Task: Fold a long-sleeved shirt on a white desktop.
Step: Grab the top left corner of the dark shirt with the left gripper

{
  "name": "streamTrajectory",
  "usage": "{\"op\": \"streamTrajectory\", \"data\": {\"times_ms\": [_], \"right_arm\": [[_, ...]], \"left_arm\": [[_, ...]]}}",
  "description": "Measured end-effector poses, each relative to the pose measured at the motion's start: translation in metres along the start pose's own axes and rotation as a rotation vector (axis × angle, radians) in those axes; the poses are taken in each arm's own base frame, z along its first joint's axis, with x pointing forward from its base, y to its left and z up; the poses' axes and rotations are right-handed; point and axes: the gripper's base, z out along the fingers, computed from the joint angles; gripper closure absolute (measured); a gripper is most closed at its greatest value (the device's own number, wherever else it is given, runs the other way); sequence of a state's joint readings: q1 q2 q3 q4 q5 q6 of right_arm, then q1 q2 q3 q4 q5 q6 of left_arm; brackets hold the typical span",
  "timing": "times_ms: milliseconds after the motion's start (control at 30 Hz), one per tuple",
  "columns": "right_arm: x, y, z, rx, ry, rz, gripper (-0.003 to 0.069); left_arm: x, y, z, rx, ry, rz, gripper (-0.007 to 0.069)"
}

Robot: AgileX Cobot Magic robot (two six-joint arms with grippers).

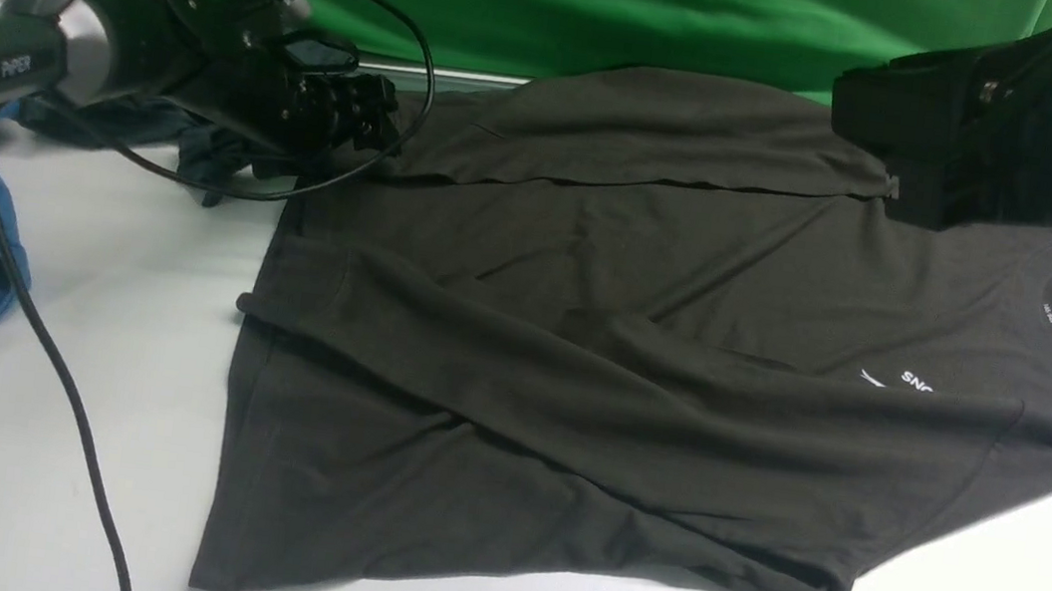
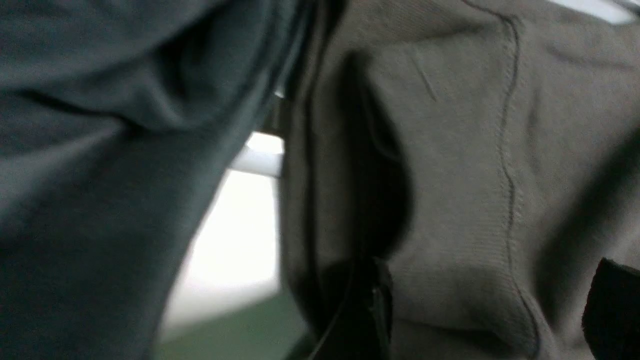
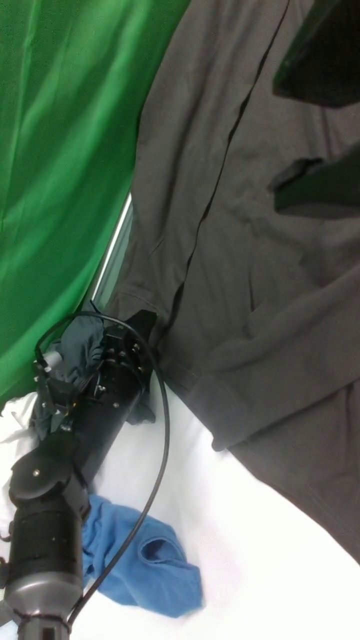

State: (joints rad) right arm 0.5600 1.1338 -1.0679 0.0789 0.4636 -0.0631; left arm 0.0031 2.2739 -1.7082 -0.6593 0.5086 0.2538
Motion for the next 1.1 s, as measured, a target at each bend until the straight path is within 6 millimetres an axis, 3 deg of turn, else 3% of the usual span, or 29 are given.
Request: {"op": "streamTrajectory", "data": {"times_ms": [233, 500, 867, 1100], "right_arm": [[0.0, 0.0, 0.0, 0.0, 0.0, 0.001, 0.0417], [0.0, 0.0, 0.0, 0.0, 0.0, 0.002, 0.0417], [0.0, 0.0, 0.0, 0.0, 0.0, 0.004, 0.0417], [0.0, 0.0, 0.0, 0.0, 0.0, 0.004, 0.0417]], "left_arm": [[-0.0065, 0.0065, -0.0014, -0.01, -0.051, -0.025, 0.0057], [-0.0079, 0.005, -0.0009, -0.016, -0.072, 0.064, 0.0059], [-0.008, 0.0043, -0.0008, -0.015, -0.074, 0.131, 0.0176], [-0.006, 0.0027, 0.0038, -0.017, -0.071, 0.172, 0.019]]}}
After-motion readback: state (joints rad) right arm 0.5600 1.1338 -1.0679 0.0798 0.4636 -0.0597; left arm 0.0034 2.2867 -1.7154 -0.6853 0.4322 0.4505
